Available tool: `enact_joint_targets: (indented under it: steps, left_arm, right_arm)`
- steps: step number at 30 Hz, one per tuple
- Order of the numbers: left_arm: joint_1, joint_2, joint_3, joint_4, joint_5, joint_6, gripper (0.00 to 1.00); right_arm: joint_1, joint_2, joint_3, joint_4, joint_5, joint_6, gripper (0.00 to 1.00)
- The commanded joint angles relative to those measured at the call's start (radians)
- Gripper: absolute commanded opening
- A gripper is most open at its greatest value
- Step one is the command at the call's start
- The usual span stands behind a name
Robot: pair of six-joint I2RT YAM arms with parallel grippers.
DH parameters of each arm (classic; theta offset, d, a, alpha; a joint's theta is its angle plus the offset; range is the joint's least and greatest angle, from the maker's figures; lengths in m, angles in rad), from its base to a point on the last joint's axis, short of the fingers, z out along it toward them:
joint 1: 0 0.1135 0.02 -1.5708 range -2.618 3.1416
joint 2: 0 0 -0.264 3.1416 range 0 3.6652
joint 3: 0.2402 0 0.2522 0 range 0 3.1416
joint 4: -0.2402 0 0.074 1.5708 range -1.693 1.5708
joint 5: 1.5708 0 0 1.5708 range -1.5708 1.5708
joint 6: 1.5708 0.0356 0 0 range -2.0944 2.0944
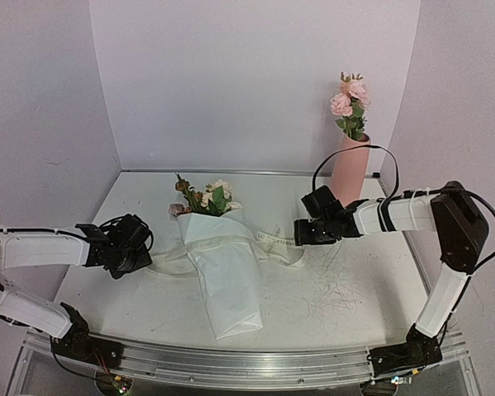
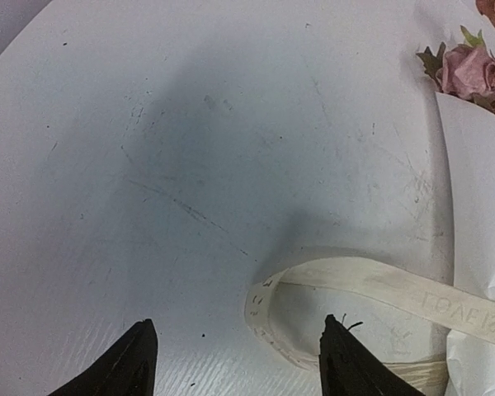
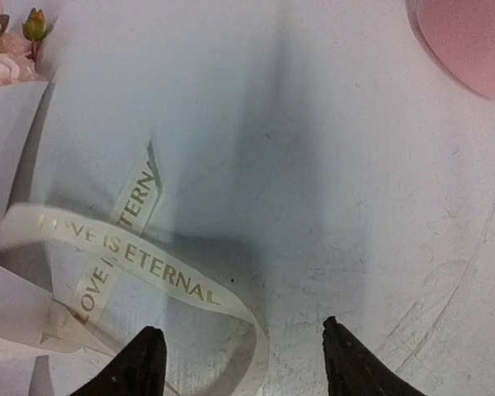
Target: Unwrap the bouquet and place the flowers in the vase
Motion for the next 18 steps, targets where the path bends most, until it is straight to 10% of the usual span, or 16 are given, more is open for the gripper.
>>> enact_joint_targets:
  steps: [1,9,18]
  left_arm:
    - [-0.001,0.024,0.104,0.038,0.052,0.239,0.69]
    - [-0.031,0.043,0.233,0.179,0.262,0.520,0.70]
    - [-0.048,0.164,0.318,0.248,0.382,0.554,0.69]
  right_arm:
    - [0.010,-0.086,-0.011,-0.033,0.019,0.036,0.67]
    - [0.010,-0.078,0.026,0.079,-0.497,-0.185,0.58]
    - [0.013,0.027,0.088,0.093,-0.733,-0.248,0.47]
